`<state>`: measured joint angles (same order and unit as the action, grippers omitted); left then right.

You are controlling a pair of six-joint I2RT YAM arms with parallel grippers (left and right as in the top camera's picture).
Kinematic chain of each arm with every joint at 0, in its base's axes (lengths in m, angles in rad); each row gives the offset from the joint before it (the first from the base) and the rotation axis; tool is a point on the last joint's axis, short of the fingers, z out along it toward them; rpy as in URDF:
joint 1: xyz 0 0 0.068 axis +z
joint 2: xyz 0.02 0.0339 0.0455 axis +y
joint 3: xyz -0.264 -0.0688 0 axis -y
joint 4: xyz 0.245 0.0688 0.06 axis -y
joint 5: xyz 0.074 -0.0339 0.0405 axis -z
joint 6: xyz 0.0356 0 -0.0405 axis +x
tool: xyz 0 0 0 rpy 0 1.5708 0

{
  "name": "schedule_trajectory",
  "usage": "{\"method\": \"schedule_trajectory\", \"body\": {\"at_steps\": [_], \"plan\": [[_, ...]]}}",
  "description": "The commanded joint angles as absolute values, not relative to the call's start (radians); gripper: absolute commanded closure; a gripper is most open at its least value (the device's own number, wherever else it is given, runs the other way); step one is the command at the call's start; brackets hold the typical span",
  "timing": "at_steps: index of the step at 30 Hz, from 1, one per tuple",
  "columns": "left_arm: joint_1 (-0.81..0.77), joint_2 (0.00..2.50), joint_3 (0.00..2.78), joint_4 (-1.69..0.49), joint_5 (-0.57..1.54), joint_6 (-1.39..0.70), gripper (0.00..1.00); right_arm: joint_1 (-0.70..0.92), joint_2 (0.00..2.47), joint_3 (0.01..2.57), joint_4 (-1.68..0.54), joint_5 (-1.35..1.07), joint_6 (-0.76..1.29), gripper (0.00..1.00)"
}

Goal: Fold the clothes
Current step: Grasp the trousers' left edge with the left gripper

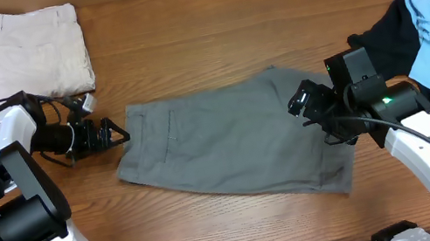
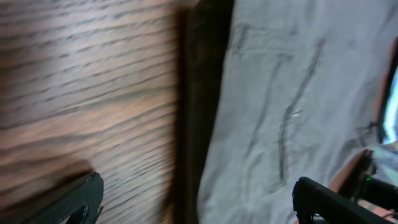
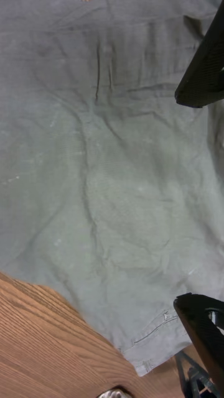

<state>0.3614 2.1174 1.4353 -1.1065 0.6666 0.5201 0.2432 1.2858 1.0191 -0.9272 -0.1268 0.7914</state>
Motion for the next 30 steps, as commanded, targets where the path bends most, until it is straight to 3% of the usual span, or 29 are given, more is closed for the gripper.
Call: {"method": "schedule_trajectory", "body": {"at_steps": [1, 23, 30], "plan": [[0.36, 2.127, 1.456, -1.099, 0.594, 0.508, 0.0, 0.249, 1.287, 1.035, -0.921, -0.13, 0.788, 0.0], [0.26, 2.127, 1.409, -1.061, 0.59, 0.481, 0.0, 0.249, 1.287, 1.036, -0.921, -0.13, 0.788, 0.0], [0.272, 2.127, 1.409, -1.045, 0.48, 0.418, 0.0, 0.249, 1.287, 1.035, -0.921, -0.13, 0.788, 0.0]]}}
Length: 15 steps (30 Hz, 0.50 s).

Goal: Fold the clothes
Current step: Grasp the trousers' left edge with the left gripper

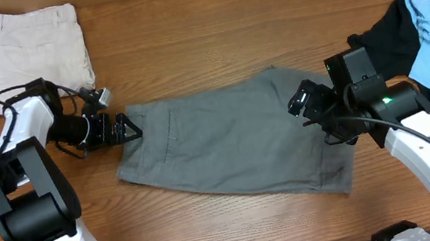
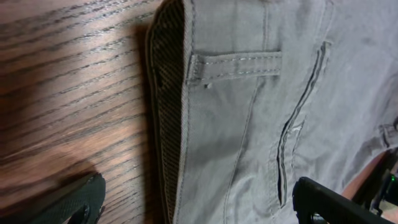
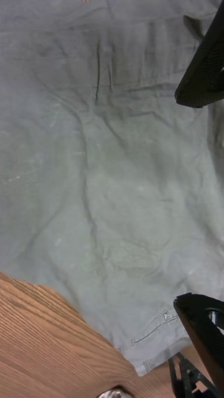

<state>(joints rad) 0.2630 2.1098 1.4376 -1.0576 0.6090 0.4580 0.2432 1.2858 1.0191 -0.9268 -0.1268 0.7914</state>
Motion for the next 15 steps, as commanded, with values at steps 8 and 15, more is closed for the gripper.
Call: {"method": "schedule_trajectory", "body": {"at_steps": [8, 15], "plan": [[0.314, 2.134, 1.409, -1.039, 0.583, 0.427, 0.0, 0.249, 1.287, 1.036, -0.921, -0.129, 0.788, 0.0], [0.327, 2.185, 1.409, -1.048, 0.666, 0.46, 0.0, 0.249, 1.287, 1.036, -0.921, -0.129, 0.788, 0.0]]}}
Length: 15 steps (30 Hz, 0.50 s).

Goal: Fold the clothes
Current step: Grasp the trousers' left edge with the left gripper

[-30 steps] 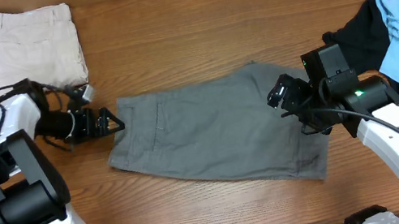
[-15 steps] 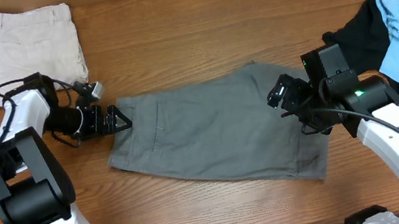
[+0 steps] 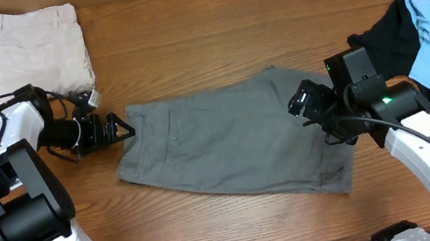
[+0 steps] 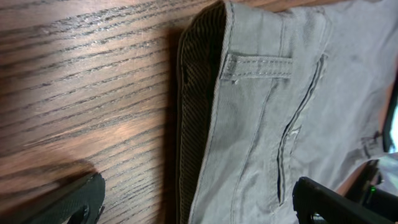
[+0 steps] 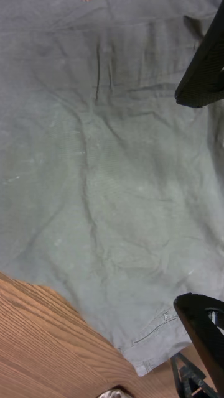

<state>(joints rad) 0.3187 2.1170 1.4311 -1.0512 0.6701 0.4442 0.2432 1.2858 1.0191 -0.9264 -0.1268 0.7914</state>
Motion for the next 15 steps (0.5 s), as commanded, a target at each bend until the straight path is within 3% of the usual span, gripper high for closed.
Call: {"method": "schedule_trajectory", "body": {"at_steps": [1, 15], "plan": [[0.327, 2.194, 1.409, -1.049, 0.666, 0.461, 0.0, 0.249, 1.287, 1.036, -0.921, -0.13, 0.788, 0.0], [0.325, 2.325, 1.409, -1.064, 0.697, 0.461, 0.0, 0.249, 1.287, 1.035, -0.921, -0.13, 0.788, 0.0]]}}
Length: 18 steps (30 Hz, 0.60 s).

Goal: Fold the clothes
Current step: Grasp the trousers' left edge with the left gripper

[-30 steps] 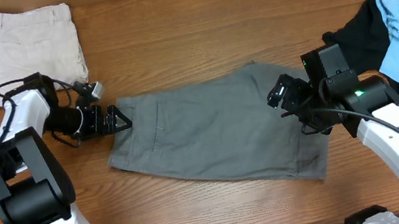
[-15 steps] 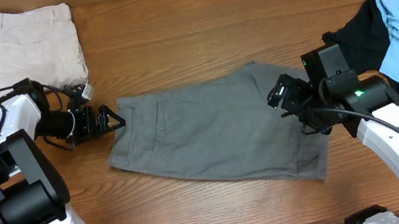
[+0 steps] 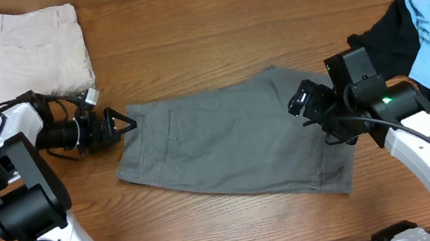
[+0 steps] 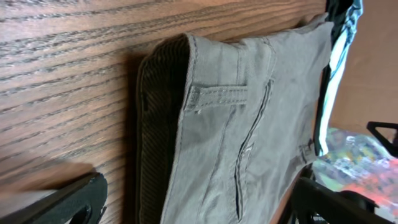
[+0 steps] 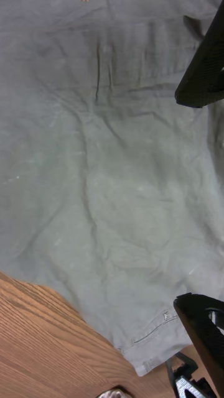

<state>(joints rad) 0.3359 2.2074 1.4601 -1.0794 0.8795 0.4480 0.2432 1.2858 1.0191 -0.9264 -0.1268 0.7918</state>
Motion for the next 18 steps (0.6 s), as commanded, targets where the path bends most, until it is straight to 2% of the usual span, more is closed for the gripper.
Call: {"method": "schedule_trajectory", "body": {"at_steps": [1, 11, 15, 18], "plan": [[0.325, 2.325, 1.409, -1.064, 0.697, 0.452, 0.0, 0.249, 1.287, 1.035, -0.921, -0.13, 0.788, 0.0], [0.311, 2.325, 1.409, -1.094, 0.736, 0.404, 0.0, 0.249, 1.287, 1.036, -0.921, -0.13, 0.788, 0.0], [0.276, 2.325, 1.409, -1.104, 0.678, 0.404, 0.08, 0.249, 1.287, 1.036, -0.921, -0.129, 0.788, 0.0], [0.247, 2.325, 1.409, -1.104, 0.646, 0.404, 0.21, 0.249, 1.287, 1.036, -0.921, -0.13, 0.788, 0.0]]}}
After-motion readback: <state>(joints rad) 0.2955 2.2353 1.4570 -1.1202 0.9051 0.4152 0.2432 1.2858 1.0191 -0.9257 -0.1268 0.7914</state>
